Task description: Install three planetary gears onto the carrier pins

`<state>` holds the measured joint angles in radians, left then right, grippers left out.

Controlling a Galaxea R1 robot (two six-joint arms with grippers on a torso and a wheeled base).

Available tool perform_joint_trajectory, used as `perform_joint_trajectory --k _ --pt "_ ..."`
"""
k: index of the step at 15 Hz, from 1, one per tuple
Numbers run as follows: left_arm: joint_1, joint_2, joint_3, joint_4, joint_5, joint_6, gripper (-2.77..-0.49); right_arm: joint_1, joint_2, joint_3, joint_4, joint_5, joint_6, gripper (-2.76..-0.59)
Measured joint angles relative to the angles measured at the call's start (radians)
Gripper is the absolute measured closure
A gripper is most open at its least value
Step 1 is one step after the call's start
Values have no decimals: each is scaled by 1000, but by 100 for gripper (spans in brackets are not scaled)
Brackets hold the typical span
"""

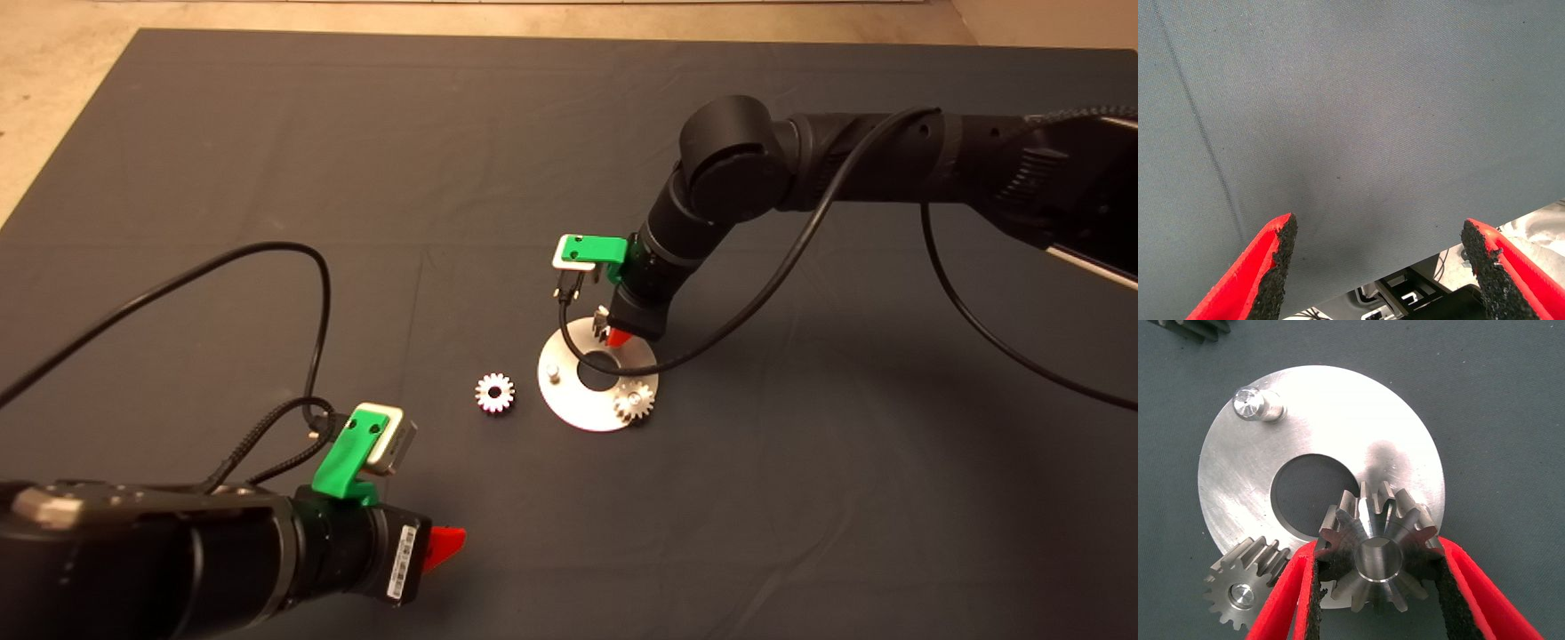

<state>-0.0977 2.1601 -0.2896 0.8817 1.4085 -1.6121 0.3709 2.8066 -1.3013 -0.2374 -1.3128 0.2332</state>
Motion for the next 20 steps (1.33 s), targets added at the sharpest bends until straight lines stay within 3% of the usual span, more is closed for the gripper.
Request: perform_joint_trajectory --k 7,14,20 --pt "0 0 0 0 0 0 -175 0 -1 0 0 -5 -1 -101" --pt "0 0 0 0 -8 0 -175 0 -3 0 0 -10 -69 -101" --pt "0 -2 0 0 -14 0 -175 0 -9 0 0 -17 -97 -101"
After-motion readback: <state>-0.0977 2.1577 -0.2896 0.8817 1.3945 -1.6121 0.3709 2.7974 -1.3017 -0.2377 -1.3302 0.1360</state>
